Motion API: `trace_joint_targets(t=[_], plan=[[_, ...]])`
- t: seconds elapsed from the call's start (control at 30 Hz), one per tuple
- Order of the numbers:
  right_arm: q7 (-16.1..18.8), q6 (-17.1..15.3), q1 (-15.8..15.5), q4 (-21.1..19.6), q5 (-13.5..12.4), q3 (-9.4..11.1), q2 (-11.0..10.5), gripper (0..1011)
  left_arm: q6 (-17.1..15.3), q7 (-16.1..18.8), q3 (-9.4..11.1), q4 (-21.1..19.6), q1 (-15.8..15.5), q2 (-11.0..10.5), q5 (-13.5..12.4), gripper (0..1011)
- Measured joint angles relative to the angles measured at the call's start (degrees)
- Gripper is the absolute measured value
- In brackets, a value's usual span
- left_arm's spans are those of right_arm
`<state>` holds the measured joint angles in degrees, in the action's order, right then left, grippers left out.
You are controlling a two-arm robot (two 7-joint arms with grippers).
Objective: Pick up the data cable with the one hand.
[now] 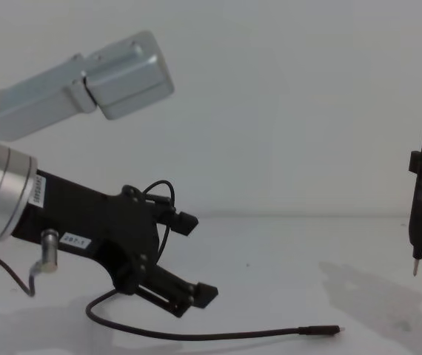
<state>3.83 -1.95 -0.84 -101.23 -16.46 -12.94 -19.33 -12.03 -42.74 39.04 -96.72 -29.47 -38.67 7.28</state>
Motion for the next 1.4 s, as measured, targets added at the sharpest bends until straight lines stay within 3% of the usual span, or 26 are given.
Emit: trace_joint_targets(t=[1.4], plan=[[0.0,0.0,0.0,0.0,0.0,0.0,0.0,268,-3.76,0.15,3.72,4.5,-1.62,5.44,-4.88,1000]])
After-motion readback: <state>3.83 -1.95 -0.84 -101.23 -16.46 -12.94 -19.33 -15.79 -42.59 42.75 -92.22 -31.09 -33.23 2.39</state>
